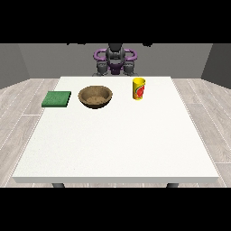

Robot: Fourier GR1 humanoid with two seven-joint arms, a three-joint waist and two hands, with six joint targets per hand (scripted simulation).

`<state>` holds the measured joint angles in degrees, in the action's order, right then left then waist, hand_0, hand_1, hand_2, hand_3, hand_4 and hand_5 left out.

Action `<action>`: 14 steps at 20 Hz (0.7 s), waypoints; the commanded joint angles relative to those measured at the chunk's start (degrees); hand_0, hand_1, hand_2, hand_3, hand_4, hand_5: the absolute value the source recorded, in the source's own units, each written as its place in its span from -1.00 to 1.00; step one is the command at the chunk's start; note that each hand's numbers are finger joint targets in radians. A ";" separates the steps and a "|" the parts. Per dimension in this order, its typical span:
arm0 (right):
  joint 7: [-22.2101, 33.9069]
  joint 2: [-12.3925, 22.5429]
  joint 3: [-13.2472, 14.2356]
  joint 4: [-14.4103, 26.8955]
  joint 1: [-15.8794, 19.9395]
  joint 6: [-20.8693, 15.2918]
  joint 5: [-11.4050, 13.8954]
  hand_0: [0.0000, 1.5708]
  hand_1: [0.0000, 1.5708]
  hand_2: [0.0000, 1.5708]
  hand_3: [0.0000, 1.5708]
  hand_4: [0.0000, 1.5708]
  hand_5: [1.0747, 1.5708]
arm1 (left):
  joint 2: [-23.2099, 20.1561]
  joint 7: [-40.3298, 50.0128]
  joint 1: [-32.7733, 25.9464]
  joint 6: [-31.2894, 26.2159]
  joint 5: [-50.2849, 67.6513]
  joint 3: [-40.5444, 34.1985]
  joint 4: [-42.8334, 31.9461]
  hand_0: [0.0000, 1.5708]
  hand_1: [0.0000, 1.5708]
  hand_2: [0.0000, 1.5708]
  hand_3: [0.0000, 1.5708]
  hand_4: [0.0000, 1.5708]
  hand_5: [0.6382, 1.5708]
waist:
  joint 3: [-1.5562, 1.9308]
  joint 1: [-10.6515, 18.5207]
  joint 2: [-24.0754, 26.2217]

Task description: Pick the cup and pour the ball into the bowl, then pick the bowl and place it on the pad

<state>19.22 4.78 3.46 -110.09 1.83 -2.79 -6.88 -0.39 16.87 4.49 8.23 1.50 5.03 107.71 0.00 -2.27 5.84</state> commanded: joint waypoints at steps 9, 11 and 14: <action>-16.66 1.81 5.97 7.50 4.50 6.26 -4.88 -1.00 -1.00 -1.00 -1.00 -0.13 0.91 | -3.80 -29.46 3.50 -5.84 0.66 -7.99 -19.26 -1.00 -1.00 -1.00 -1.00 -0.39 0.81 | -0.02 -1.59 -18.17; -18.14 4.33 8.62 9.65 6.06 8.69 -6.88 -1.00 -1.00 -1.00 -1.00 -0.13 0.92 | -4.09 -30.39 5.07 -5.34 -0.96 -8.05 -22.64 -1.00 -1.00 -1.00 -1.00 -0.54 0.81 | 0.00 -2.80 -19.40; -16.83 3.43 7.76 11.85 4.90 8.42 -6.62 -1.00 -1.00 -1.00 -1.00 -0.14 0.95 | -1.49 -35.04 5.12 -4.74 -2.60 -6.44 -30.92 -1.00 -1.00 -1.00 -1.00 -0.76 0.79 | 0.00 -2.31 -15.80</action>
<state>4.06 7.25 9.44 -102.11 6.75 3.83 -12.03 -3.07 -12.90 9.95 4.01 0.32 -2.39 83.91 -0.03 -4.98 -10.97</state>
